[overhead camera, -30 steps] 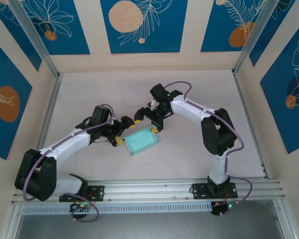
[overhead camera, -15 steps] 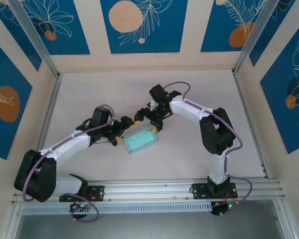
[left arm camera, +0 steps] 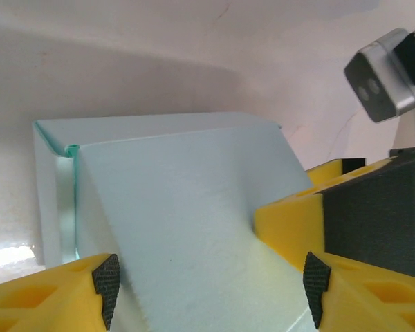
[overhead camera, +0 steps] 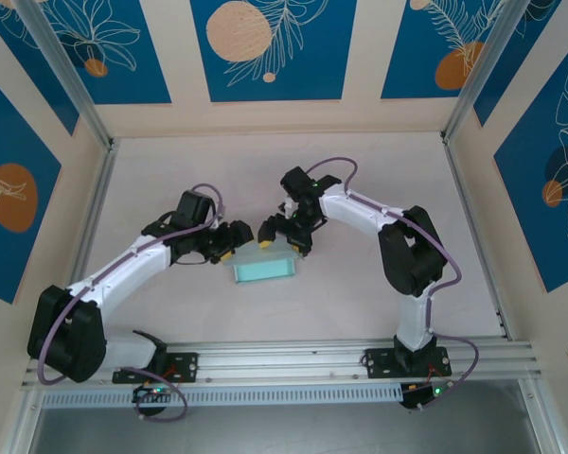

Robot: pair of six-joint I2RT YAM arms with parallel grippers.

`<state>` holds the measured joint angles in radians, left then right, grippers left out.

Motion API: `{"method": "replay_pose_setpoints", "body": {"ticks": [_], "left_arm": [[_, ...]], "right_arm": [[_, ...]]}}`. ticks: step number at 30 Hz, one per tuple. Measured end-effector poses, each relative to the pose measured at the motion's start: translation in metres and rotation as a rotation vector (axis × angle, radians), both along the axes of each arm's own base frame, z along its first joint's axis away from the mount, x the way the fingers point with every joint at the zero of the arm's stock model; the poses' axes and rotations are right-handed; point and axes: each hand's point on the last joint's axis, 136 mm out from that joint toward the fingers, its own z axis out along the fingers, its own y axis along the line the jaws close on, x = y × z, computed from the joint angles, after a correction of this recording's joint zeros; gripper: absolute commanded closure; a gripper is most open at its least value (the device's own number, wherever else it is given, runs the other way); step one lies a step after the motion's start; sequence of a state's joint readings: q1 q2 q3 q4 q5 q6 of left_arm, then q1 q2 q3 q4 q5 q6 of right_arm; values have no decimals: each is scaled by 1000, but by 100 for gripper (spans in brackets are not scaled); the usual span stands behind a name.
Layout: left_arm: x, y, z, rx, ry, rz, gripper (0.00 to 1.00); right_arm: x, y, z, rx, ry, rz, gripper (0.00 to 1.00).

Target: Fold the paper box

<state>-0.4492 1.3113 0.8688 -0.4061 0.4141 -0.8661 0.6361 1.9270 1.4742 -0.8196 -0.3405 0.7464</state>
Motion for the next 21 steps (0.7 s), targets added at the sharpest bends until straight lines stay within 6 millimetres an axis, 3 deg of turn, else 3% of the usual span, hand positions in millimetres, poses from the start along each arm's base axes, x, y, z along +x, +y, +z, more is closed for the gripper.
{"method": "replay_pose_setpoints", "body": {"ticks": [10,21], "left_arm": [[-6,7,-12,72,-2,-44,41],[-11,16,-40,177,44,-89,44]], "right_arm": [[-3,-6,-4,-21,-13,16,23],[0,-12,0,-26,-23,34,22]]}}
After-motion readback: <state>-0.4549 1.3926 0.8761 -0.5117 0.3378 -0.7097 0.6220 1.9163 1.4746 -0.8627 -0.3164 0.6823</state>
